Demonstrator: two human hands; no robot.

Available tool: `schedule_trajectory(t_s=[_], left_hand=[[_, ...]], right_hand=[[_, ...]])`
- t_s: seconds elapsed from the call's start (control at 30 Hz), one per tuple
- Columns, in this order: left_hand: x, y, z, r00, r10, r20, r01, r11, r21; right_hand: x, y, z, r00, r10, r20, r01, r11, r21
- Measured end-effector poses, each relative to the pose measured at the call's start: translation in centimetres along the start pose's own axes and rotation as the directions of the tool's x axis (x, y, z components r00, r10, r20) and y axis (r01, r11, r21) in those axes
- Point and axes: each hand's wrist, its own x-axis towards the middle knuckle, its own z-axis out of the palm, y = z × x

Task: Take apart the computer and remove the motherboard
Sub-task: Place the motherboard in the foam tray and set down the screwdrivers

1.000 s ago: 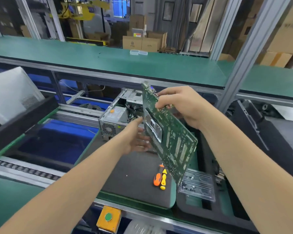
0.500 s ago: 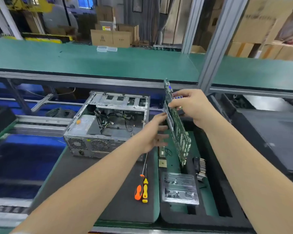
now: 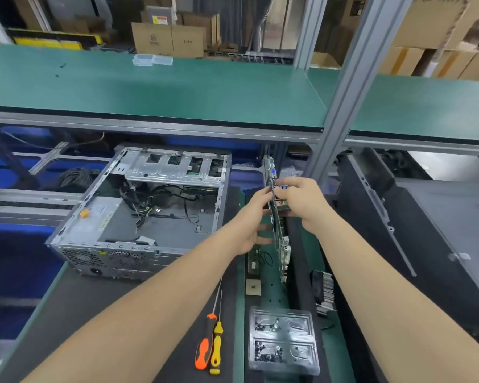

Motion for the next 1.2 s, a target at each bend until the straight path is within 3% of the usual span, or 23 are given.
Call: schedule_trajectory(t_s=[0.47, 0.73, 0.97, 1.2], left_hand=[[7.9, -3.4, 1.4, 0.958, -0.037, -0.284, 0.032, 0.999, -0.021], [10.0, -4.3, 0.8, 0.934, -0.054, -0.354, 0.074, 0.996, 0.043], [10.0, -4.6, -0.1, 0.928, -0.096, -0.359, 0.108, 0.994, 0.014], [9.1, -3.6, 0.6, 0.955, -0.118, -0.271, 0.111, 0.993, -0.041]], right_hand=[[7.0, 6.5, 1.7, 1.0, 0.025, 0.012, -0.023, 0.994, -0.106], [8.5, 7.3, 2.6, 0.999, 0.023, 0.03, -0.019, 0.991, -0.133], [9.2, 8.0, 3.4, 0.994, 0.091, 0.061, -0.084, 0.992, -0.097], [9.8, 6.9, 1.5, 0.978, 0.165, 0.124, -0.175, 0.982, 0.073]])
